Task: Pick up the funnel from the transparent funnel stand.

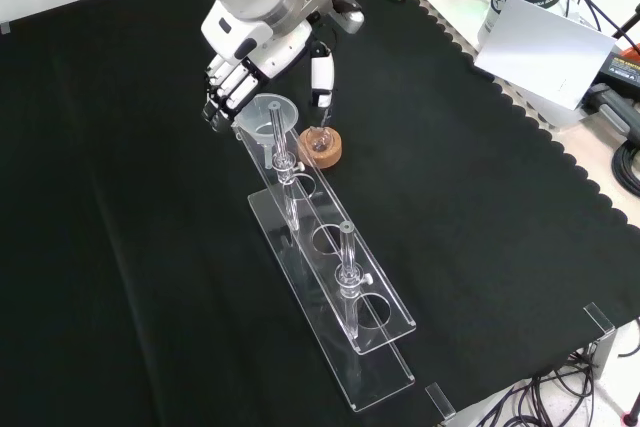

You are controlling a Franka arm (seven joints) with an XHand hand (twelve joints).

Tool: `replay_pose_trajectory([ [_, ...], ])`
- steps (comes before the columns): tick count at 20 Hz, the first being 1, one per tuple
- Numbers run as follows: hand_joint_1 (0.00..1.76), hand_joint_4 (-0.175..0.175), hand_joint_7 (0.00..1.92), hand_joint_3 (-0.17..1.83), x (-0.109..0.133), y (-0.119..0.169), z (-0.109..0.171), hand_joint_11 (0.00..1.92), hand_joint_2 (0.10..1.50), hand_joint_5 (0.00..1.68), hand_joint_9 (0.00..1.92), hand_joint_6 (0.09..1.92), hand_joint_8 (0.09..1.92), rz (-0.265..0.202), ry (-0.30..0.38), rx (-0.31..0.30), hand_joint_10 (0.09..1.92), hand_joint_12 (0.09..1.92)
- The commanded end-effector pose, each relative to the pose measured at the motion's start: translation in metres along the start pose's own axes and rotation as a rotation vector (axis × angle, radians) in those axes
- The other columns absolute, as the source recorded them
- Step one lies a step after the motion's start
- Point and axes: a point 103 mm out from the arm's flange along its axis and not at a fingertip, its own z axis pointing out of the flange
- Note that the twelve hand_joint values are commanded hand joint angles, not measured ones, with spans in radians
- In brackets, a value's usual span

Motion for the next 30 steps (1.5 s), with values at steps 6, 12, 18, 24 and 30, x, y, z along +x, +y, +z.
replay_pose_trajectory([
  [6,0.65,-0.023,0.00,0.13,-0.003,0.010,0.004,0.15,0.74,0.08,0.00,0.09,0.42,-0.001,-0.086,0.018,0.91,1.56],
  [12,0.70,-0.020,0.00,0.14,-0.005,0.015,0.007,0.16,0.74,0.08,0.00,0.09,0.43,0.000,-0.087,0.030,0.92,1.56],
  [18,0.71,-0.013,0.00,0.15,-0.007,0.020,0.012,0.17,0.74,0.12,0.02,0.09,0.46,-0.018,-0.092,0.044,0.93,1.54],
  [24,0.71,-0.009,0.00,0.19,-0.011,0.022,0.018,0.19,0.73,0.15,0.12,0.09,0.57,0.001,-0.104,0.019,0.91,1.53],
  [30,0.73,-0.007,0.01,0.29,-0.017,0.021,0.020,0.21,0.70,0.20,0.21,0.09,0.69,0.003,-0.102,-0.033,0.85,1.52],
])
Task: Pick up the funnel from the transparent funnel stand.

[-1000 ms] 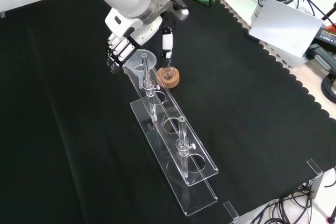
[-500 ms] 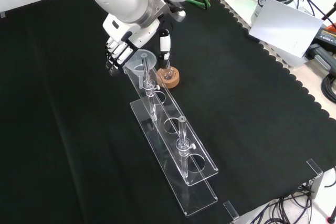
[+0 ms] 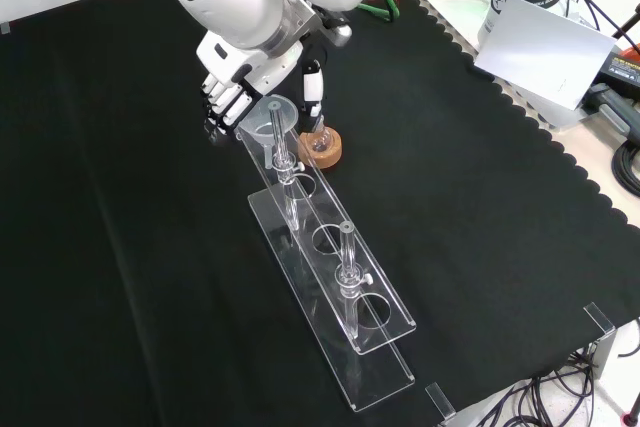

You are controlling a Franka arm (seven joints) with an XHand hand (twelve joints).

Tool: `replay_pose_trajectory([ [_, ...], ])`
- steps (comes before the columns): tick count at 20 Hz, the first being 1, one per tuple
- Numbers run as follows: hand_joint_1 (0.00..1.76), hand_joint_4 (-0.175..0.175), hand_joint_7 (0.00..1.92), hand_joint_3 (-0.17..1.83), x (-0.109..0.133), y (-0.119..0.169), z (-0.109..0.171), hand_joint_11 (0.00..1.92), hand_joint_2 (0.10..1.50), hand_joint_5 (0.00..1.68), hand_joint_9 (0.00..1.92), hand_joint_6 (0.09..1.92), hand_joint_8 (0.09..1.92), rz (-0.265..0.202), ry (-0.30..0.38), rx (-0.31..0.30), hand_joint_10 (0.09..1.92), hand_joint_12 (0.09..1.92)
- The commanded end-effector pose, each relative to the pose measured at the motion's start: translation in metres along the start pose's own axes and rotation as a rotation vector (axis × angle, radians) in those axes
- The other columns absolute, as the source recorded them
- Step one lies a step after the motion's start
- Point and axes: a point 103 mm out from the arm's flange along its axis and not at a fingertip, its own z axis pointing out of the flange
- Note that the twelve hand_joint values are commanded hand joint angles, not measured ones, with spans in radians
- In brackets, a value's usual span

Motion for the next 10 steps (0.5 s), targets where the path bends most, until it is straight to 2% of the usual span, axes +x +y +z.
replay_pose_trajectory([
  [1,0.74,-0.007,0.01,0.31,-0.0057,-0.0012,0.0008,0.22,0.70,0.21,0.22,0.09,0.70,0.014,-0.004,-0.058,0.84,1.52],
  [6,0.75,-0.004,0.07,0.43,-0.0023,-0.0030,-0.0046,0.25,0.69,0.27,0.31,0.09,0.71,0.009,0.001,-0.087,0.79,1.49],
  [10,0.77,-0.008,0.25,0.53,-0.0034,-0.0043,-0.0053,0.31,0.71,0.36,0.59,0.09,0.67,0.010,-0.029,-0.127,0.64,1.45],
])
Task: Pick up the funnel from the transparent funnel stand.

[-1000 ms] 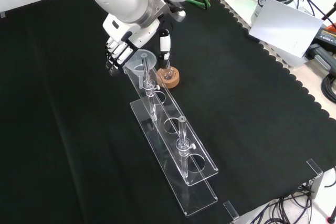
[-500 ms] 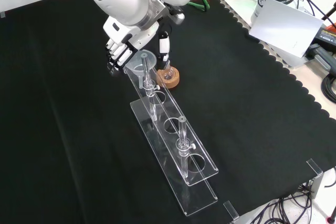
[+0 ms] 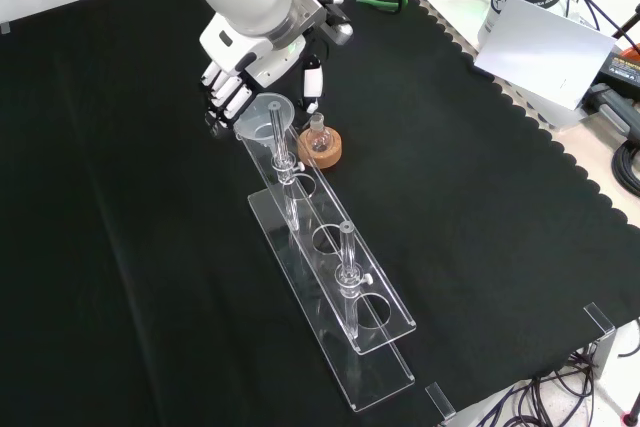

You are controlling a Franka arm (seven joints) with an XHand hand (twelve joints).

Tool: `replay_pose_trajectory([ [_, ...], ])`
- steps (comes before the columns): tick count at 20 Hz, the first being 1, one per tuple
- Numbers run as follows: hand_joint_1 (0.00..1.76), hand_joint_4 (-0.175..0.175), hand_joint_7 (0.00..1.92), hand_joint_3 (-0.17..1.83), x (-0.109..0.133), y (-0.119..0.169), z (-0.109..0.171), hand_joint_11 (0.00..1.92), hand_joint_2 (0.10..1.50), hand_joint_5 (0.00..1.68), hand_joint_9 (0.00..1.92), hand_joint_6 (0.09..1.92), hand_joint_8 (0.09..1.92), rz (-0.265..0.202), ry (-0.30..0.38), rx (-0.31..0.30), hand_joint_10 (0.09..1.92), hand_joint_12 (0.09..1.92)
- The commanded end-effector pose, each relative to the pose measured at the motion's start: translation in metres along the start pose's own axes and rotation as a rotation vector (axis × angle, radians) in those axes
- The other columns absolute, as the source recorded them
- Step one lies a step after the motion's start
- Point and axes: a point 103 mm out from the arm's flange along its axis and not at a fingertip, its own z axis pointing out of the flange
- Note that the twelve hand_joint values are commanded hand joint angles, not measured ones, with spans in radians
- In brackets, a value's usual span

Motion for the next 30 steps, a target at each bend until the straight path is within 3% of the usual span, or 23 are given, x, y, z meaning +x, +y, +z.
replay_pose_trajectory([
  [1,0.77,-0.008,0.27,0.54,0.000,-0.001,-0.003,0.32,0.72,0.37,0.63,0.09,0.65,-0.002,-0.024,-0.034,0.62,1.44],
  [3,0.77,-0.011,0.26,0.55,0.000,-0.001,-0.004,0.31,0.71,0.36,0.60,0.09,0.64,-0.008,-0.006,-0.002,0.59,1.44],
  [7,0.75,-0.020,0.06,0.56,-0.003,0.002,-0.001,0.24,0.65,0.21,0.36,0.09,0.66,-0.031,0.034,0.057,0.70,1.47],
  [13,0.67,-0.016,0.00,0.48,-0.003,0.008,0.005,0.17,0.61,0.03,0.11,0.09,0.36,-0.062,0.079,0.097,0.82,1.50],
  [16,0.66,-0.022,0.01,0.46,-0.003,0.008,0.005,0.17,0.62,0.07,0.21,0.09,0.45,-0.064,0.083,0.094,0.79,1.50],
  [21,0.69,-0.038,0.48,0.48,-0.004,0.005,0.001,0.26,0.65,0.49,0.71,0.12,0.76,-0.048,0.054,-0.025,0.64,1.44],
  [24,0.76,-0.032,0.71,0.49,-0.003,-0.001,-0.005,0.36,0.69,0.69,0.91,0.53,0.86,-0.011,-0.015,-0.140,0.61,1.38],
  [26,0.80,-0.030,0.76,0.52,-0.004,-0.006,-0.012,0.42,0.70,0.74,0.97,0.72,0.89,0.001,-0.040,-0.184,0.62,1.35],
  [30,0.82,-0.030,0.78,0.54,-0.011,-0.017,-0.035,0.47,0.70,0.76,1.00,0.82,0.91,0.003,-0.070,-0.173,0.63,1.33],
])
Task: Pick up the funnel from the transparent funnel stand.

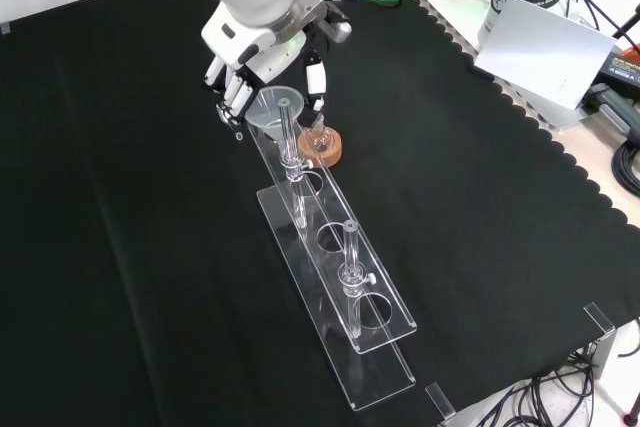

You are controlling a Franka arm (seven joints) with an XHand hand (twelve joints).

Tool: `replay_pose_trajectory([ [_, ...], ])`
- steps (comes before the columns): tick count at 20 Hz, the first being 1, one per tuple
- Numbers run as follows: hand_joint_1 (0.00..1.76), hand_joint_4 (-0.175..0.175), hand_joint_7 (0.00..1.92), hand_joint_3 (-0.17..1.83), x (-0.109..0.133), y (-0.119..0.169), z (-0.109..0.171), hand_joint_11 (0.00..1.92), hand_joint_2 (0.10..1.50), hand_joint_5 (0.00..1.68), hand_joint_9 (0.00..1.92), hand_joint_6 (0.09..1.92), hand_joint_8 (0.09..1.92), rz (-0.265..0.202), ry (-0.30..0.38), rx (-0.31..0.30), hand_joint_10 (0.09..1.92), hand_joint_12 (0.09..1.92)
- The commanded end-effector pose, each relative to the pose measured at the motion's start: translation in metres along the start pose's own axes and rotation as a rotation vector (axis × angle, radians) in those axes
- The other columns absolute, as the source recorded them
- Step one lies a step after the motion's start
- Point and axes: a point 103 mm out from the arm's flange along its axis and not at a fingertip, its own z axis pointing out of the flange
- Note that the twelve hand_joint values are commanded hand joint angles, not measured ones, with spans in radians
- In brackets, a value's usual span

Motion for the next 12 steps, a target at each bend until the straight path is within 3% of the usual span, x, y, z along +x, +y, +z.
replay_pose_trajectory([
  [1,0.82,-0.030,0.78,0.55,-0.011,-0.019,-0.048,0.47,0.70,0.76,1.00,0.82,0.91,0.034,-0.101,-0.084,0.63,1.33],
  [6,0.81,-0.027,0.75,0.56,-0.028,-0.043,-0.076,0.47,0.70,0.73,1.00,0.83,0.90,0.065,-0.137,-0.038,0.63,1.32],
  [12,0.80,-0.026,0.74,0.58,-0.047,-0.079,-0.087,0.47,0.70,0.70,1.01,0.85,0.89,0.133,-0.137,-0.058,0.63,1.31],
])
